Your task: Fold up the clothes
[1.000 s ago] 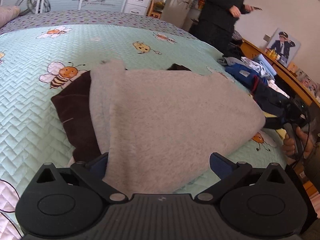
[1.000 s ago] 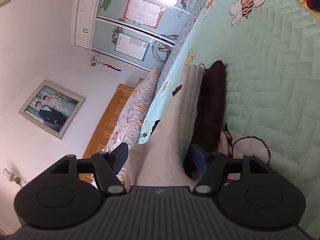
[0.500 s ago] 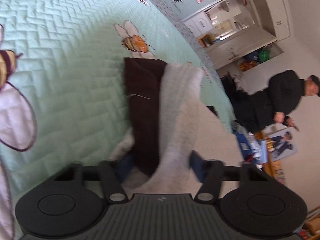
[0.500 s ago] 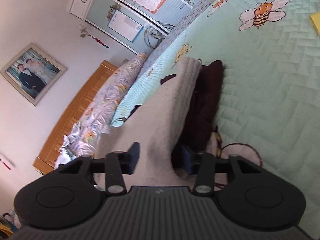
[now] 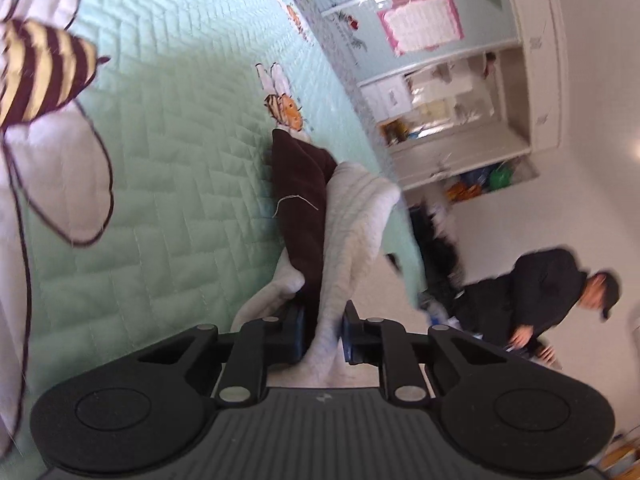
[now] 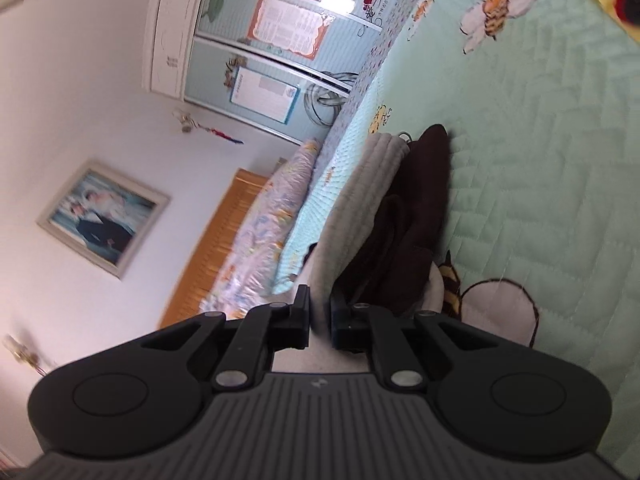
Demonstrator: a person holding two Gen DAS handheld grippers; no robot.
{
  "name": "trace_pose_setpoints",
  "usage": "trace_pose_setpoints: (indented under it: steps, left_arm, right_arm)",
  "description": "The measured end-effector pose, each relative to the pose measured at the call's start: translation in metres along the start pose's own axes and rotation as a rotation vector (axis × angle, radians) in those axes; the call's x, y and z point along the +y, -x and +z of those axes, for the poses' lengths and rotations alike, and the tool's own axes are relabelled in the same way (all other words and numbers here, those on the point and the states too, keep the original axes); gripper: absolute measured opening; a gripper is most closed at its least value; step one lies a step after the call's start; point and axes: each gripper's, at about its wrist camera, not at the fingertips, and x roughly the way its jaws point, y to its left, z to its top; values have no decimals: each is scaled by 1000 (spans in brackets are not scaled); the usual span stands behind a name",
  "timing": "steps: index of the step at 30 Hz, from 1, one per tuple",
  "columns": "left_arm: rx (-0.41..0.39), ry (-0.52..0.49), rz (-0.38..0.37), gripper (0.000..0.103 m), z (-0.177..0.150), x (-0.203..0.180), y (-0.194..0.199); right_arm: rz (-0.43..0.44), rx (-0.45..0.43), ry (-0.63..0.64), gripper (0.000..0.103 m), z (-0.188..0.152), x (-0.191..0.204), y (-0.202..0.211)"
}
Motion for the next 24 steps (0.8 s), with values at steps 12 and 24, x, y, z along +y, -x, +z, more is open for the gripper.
trace_pose_setpoints:
  steps: [12, 24]
  left_arm:
    - [-61, 15, -11, 22, -11, 9, 26]
    - [-32, -347, 58, 74, -10, -102, 4]
  right_arm:
    - [-17, -22, -81, 15, -7, -21, 12]
    - [-85, -197, 53, 37, -9, 18, 47]
